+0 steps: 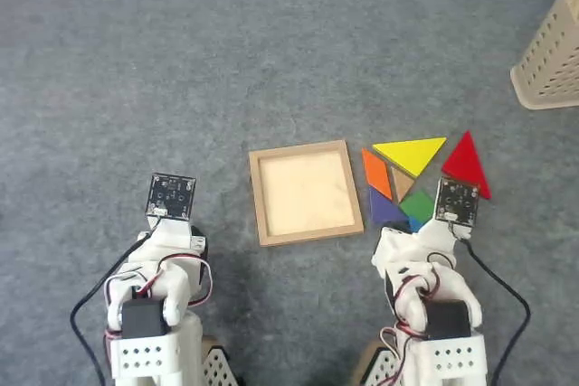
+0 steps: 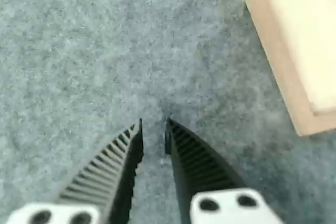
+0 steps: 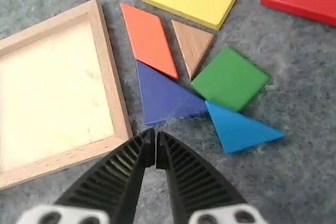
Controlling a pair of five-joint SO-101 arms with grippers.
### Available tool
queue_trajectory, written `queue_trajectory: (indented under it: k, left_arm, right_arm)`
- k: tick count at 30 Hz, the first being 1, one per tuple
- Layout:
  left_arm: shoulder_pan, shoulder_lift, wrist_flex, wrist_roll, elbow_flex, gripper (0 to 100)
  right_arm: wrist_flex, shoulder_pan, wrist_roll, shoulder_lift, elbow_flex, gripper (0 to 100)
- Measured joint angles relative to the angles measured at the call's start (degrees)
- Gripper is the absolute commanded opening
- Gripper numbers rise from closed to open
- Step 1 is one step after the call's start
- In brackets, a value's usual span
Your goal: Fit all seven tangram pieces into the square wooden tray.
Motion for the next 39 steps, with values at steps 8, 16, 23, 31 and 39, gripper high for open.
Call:
queue_trajectory:
  k: [8, 16, 23, 31, 39]
  left_arm:
    - [0.0, 0.0, 0.0, 0.0, 0.0, 7]
    - [0.0, 0.0, 0.0, 0.0, 0.0, 7]
    - [0.0, 0.0, 0.0, 0.0, 0.0, 7]
    - [0.0, 0.0, 0.0, 0.0, 0.0, 7]
    - [0.0, 0.0, 0.0, 0.0, 0.0, 7]
  right_arm:
    - [-7.0, 19.5, 14.2, 0.0, 0.0, 1.0]
    - [-7.3, 29.8, 48.5, 0.0, -4.8, 6.4]
    - [-6.3, 30.2, 50.7, 2.8, -10.7, 13.5]
    - [-3.8, 27.6, 50.8, 33.7, -31.2, 23.4]
    - [8.4, 18.5, 50.8, 75.9, -60.7, 29.2]
